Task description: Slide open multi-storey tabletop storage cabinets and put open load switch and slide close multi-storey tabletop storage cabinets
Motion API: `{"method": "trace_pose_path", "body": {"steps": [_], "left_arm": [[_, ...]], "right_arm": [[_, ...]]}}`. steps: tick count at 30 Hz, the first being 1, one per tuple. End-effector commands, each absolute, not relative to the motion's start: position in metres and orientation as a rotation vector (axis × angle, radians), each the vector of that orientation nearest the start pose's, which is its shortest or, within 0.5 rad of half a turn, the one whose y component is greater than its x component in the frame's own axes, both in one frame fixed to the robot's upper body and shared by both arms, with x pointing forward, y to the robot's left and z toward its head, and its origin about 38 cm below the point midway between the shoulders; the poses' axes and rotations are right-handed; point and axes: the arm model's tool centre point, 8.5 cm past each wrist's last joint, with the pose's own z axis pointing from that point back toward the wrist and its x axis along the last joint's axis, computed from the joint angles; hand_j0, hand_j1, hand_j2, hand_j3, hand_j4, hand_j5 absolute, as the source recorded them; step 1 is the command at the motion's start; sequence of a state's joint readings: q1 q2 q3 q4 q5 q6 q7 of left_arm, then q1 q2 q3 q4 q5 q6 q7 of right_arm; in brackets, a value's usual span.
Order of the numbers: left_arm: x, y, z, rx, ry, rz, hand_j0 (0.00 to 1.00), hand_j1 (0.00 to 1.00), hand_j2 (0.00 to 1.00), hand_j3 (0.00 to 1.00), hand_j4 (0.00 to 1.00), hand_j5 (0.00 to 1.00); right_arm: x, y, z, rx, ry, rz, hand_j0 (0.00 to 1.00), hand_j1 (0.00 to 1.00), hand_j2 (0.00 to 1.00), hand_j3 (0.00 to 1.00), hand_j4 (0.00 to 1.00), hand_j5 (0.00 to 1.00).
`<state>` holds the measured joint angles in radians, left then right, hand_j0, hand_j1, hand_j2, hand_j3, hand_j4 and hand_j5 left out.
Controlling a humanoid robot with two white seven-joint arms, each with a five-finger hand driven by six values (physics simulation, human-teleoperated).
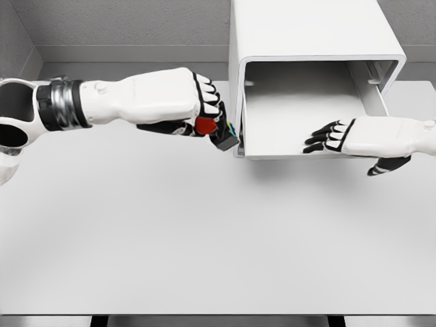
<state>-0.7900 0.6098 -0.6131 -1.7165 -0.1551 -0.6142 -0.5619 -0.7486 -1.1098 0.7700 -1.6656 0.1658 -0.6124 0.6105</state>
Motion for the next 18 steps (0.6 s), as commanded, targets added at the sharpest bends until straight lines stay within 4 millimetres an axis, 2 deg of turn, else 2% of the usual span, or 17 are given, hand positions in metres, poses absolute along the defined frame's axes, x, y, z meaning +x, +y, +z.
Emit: {"method": "trace_pose_path", "body": {"steps": [1, 4, 7, 10, 14, 18], "left_arm": [[0.4, 0.144, 0.319, -0.098, 2.335, 2.348, 0.44, 0.44, 0.44, 0.44, 0.44, 0.44], [0.404, 0.13, 0.319, -0.105, 2.328, 2.332, 0.44, 0.44, 0.44, 0.44, 0.44, 0.44], [0.406, 0.121, 0.325, -0.112, 2.322, 2.31, 0.44, 0.44, 0.44, 0.44, 0.44, 0.44], [0.412, 0.105, 0.32, -0.12, 2.311, 2.318, 0.44, 0.44, 0.44, 0.44, 0.44, 0.44], [0.427, 0.078, 0.309, -0.157, 2.301, 2.345, 0.44, 0.44, 0.44, 0.44, 0.44, 0.44], [0.446, 0.054, 0.293, -0.202, 2.28, 2.418, 0.45, 0.45, 0.45, 0.45, 0.45, 0.45]], "right_arm": [[0.386, -0.328, 0.273, 0.431, 1.802, -3.142, 1.0, 1.0, 1.0, 1.0, 1.0, 1.0], [0.386, -0.337, 0.284, 0.484, 1.809, -3.138, 1.0, 1.0, 1.0, 1.0, 1.0, 1.0], [0.382, -0.354, 0.308, 0.517, 1.918, -3.116, 1.0, 1.0, 1.0, 1.0, 1.0, 1.0], [0.376, -0.374, 0.332, 0.583, 1.982, -3.103, 1.0, 1.0, 1.0, 1.0, 1.0, 1.0], [0.371, -0.389, 0.351, 0.641, 2.035, -3.091, 1.0, 1.0, 1.0, 1.0, 1.0, 1.0], [0.369, -0.398, 0.357, 0.69, 2.014, -3.107, 1.0, 1.0, 1.0, 1.0, 1.0, 1.0]]}}
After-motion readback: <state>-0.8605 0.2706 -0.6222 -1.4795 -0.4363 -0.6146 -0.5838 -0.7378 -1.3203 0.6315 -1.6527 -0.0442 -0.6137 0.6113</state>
